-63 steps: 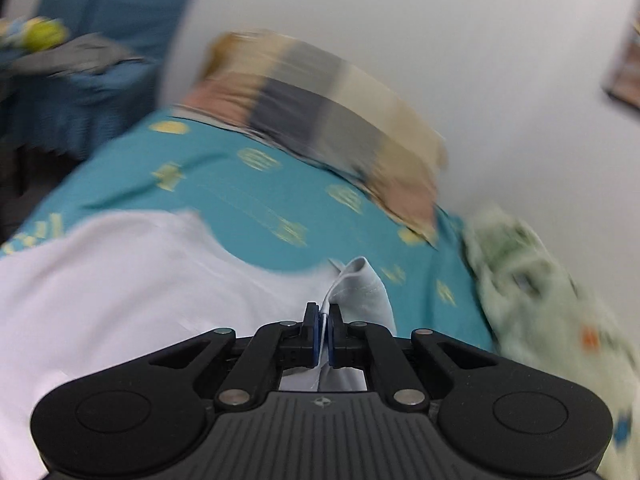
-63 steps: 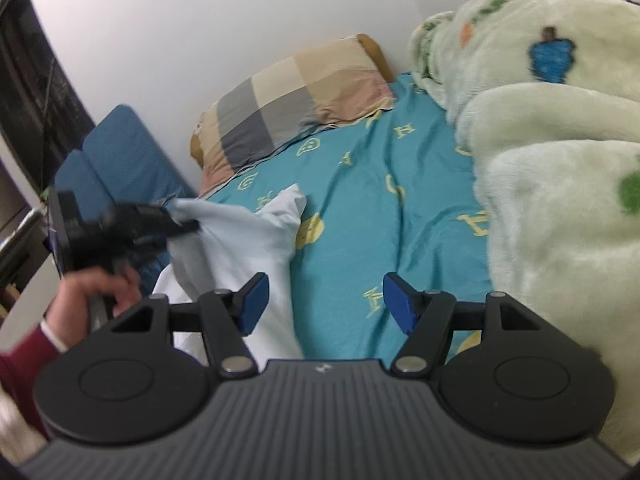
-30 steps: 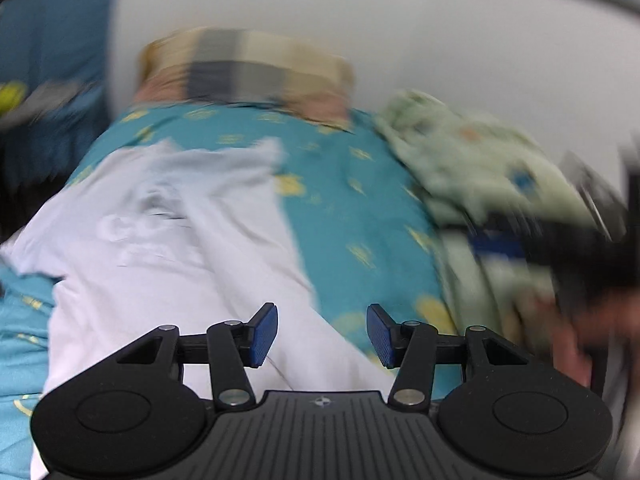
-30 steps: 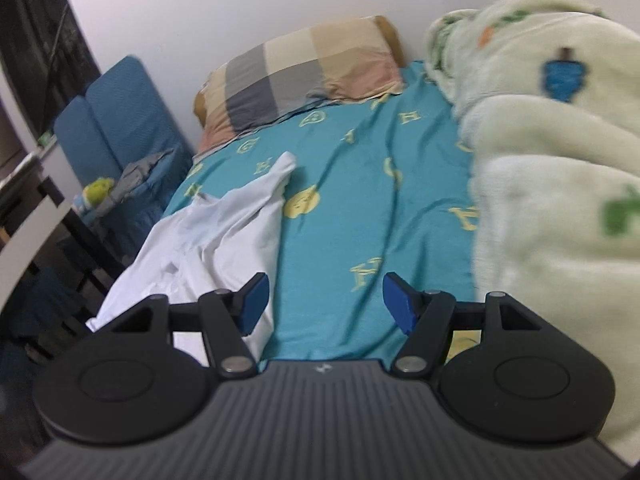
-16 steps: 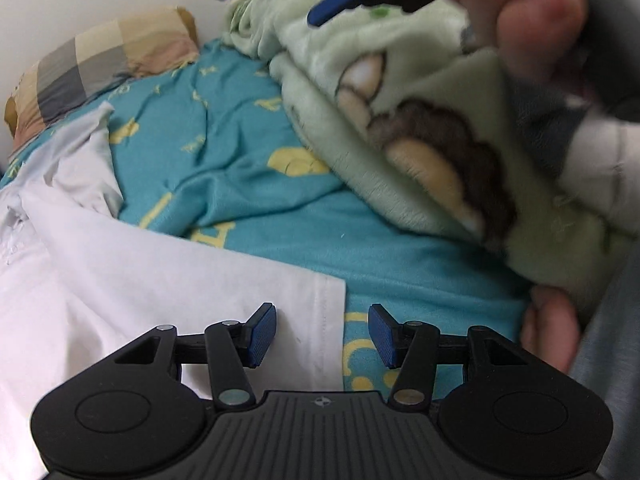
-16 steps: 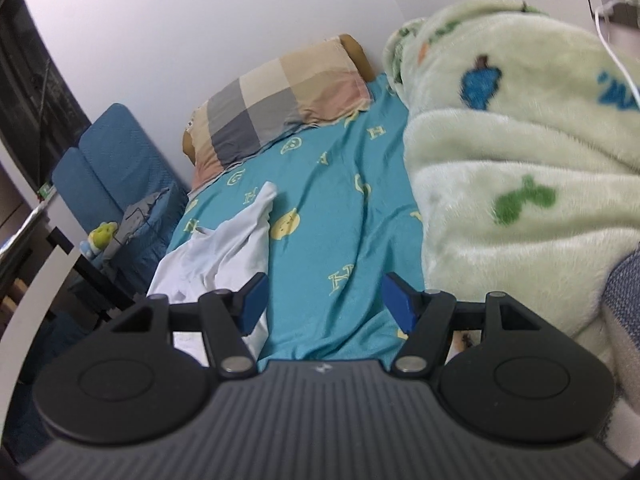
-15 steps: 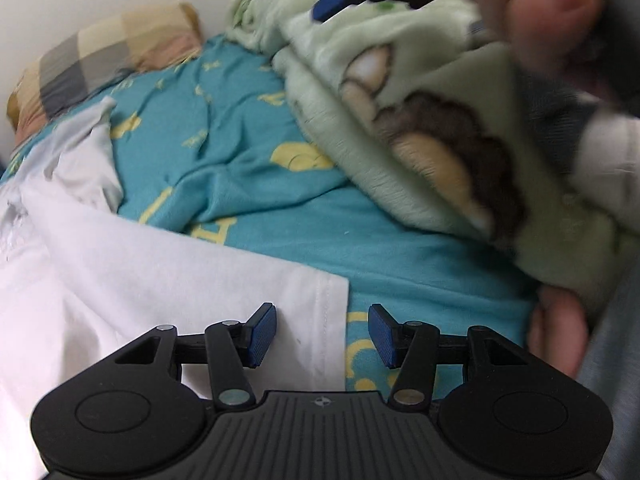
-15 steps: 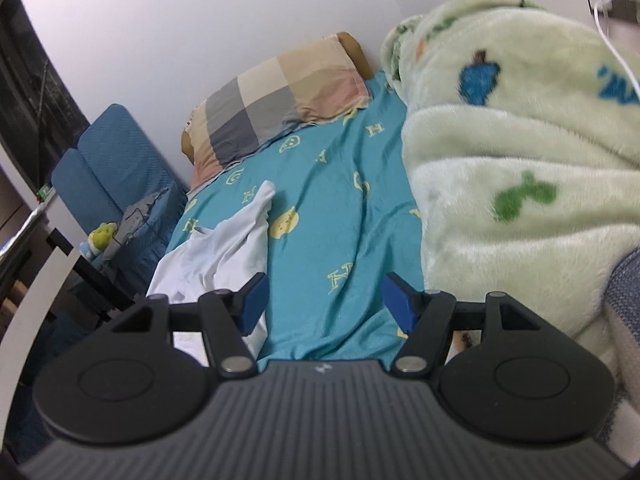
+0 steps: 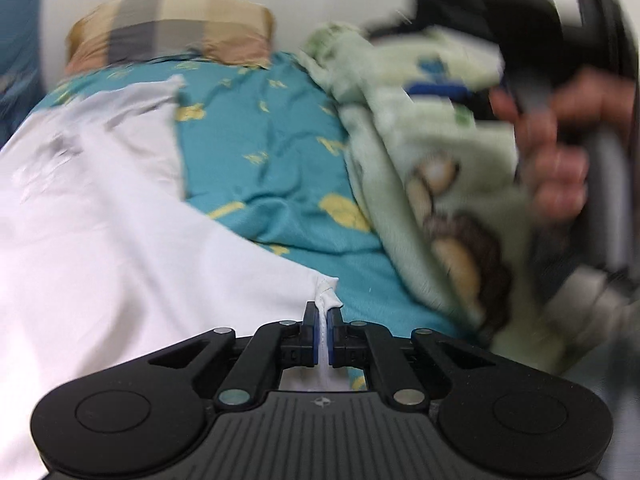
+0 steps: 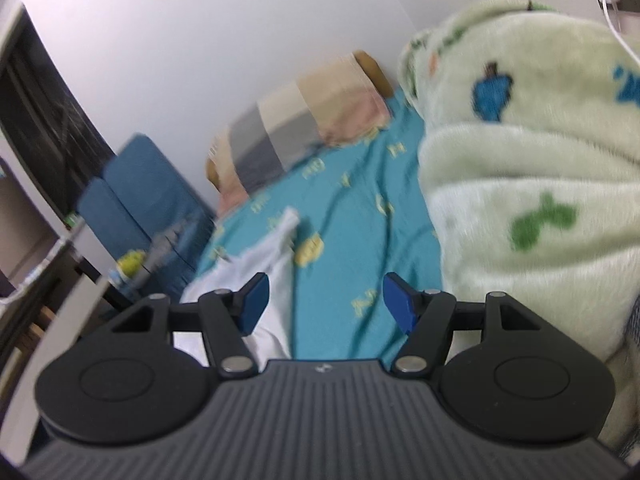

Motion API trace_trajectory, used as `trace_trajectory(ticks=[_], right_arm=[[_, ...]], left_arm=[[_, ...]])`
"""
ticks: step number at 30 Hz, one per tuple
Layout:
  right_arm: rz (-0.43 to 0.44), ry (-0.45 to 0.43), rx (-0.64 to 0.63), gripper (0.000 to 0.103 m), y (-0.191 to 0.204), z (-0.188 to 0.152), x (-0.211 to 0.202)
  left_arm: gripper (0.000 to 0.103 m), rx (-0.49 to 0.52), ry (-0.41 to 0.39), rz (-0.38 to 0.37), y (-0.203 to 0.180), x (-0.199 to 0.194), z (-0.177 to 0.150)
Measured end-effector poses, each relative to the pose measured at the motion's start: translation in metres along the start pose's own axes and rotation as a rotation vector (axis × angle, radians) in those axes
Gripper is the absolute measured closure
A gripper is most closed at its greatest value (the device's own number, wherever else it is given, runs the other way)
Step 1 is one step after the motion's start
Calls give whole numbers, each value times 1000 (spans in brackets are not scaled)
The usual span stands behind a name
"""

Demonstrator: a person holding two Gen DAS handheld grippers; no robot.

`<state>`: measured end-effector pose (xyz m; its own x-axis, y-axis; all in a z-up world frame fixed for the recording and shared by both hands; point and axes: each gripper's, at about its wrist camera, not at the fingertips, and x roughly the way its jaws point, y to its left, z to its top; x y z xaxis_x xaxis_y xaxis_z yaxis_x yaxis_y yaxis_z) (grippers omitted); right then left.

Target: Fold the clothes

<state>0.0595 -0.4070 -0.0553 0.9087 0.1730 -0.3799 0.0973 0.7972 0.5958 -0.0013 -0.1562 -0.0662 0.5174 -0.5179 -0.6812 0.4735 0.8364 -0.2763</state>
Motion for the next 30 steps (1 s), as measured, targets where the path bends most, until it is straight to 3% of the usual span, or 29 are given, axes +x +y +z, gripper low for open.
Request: trace_trajectory(ticks=[5, 9, 13, 16, 18, 21, 24, 26, 30], right_arm=[[96, -17, 17, 37, 5, 5, -10], [156, 72, -58, 37, 28, -8, 3], [174, 206, -188, 37, 62, -39, 24], [172, 320, -275, 37, 85, -68, 41], [175, 384, -331, 44, 97, -89, 47], [165, 452, -400, 49, 111, -117, 55], [148, 481, -421, 56, 118, -132, 61], [140, 482, -417, 63, 118, -134, 63], [118, 455, -395, 71, 114, -130, 67]], left_arm=[[99, -288, -2, -32, 50, -70, -10], [99, -468, 116, 78, 90, -92, -36], [98, -539, 185, 137, 115, -89, -50], [94, -532, 166, 111, 117, -94, -46], [76, -514, 167, 99, 118, -99, -43], [60, -503, 147, 74, 121, -109, -40], [48, -536, 83, 45, 136, -126, -30], [46, -563, 33, 29, 151, -136, -21], [38, -678, -94, 47, 215, -138, 16]])
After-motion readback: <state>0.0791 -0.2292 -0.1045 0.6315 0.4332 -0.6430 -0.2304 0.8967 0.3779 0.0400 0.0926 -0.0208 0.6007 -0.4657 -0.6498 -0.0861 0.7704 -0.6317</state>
